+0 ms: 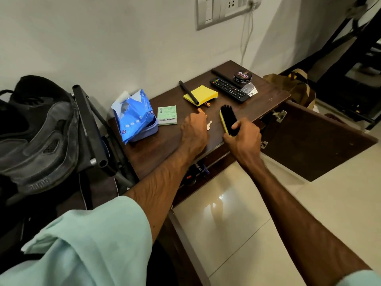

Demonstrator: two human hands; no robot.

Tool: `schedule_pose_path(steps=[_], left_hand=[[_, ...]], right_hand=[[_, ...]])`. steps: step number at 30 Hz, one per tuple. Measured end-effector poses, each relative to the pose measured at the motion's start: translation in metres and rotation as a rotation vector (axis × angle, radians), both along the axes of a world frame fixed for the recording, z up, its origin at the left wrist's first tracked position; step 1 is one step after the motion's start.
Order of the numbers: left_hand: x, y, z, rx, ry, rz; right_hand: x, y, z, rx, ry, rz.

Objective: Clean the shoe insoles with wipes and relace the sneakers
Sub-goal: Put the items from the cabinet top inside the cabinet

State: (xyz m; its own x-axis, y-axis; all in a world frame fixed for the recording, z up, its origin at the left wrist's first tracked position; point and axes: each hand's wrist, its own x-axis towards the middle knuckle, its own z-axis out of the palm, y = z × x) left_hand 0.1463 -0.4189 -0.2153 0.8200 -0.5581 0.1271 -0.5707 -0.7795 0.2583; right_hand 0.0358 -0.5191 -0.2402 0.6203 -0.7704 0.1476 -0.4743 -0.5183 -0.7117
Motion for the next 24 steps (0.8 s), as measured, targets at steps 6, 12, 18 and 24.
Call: schedule_pose_path(steps=[6,12,18,24], left_hand=[[-0.039,0.018,0.002,-0.358,0.258,-0.061],[-0.133,0.014,-0.033,-0.581,0.816,0.187],[-0.134,0.013,-0.082,-0.704,1.128,0.652],[-0.114,0.024,-0.110,-0.655,0.913,0.760]], right_hand=[[-0.048,0.008,-0.017,0.337,-0.359,-0.263],[-0.119,0.012,-0.077,0.418,-0.297,-0.411],[-0.100,0.011,-0.119,0.292,-0.029,-0.177],[-0.035,0.025,-0.145,0.208,0.034,0.078]])
